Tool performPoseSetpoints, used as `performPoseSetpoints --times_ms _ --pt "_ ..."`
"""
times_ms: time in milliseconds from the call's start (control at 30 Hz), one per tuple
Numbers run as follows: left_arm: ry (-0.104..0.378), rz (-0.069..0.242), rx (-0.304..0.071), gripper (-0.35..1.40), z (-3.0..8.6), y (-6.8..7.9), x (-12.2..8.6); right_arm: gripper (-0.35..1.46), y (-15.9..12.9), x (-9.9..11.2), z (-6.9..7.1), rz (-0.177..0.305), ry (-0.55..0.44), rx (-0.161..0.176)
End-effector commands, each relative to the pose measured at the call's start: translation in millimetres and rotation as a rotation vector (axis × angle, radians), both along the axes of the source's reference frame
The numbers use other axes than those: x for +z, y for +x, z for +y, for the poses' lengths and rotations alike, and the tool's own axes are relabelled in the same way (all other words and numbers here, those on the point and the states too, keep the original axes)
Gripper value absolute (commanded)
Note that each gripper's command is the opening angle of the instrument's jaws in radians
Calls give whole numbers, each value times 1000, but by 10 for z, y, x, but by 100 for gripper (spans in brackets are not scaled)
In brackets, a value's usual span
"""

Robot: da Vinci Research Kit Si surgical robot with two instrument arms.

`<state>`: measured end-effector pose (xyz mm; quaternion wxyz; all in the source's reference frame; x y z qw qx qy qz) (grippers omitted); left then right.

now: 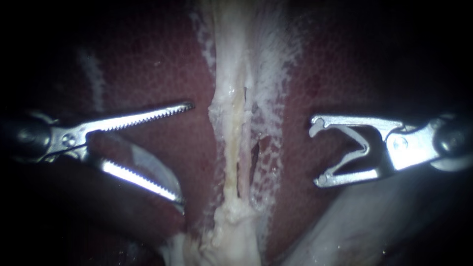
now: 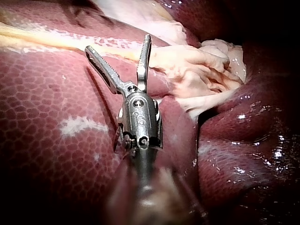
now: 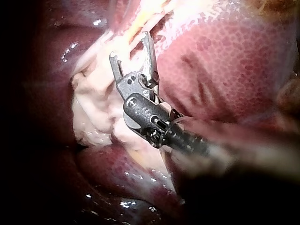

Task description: Grabbing gallbladder

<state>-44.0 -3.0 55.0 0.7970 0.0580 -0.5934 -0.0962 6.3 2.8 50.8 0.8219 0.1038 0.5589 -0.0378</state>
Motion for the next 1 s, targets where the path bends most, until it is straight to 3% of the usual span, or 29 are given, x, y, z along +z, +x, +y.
performPoseSetpoints --times_ms 33,100,433,733,833,1000 --pt "0 0 0 101 0 0 0 60 0 0 0 0 0 0" --pt "1 -2 3 101 0 0 -1 60 0 0 0 0 0 0" --pt "98 11 -69 101 10 -6 -6 60 0 1 0 0 0 0" --pt "219 57 -102 94 18 -31 0 60 1 3 0 -1 -1 1" --pt "242 69 -111 93 22 -38 5 60 1 2 0 -1 -1 1" --pt "243 100 -135 93 29 -39 17 60 1 2 -1 0 -1 0"
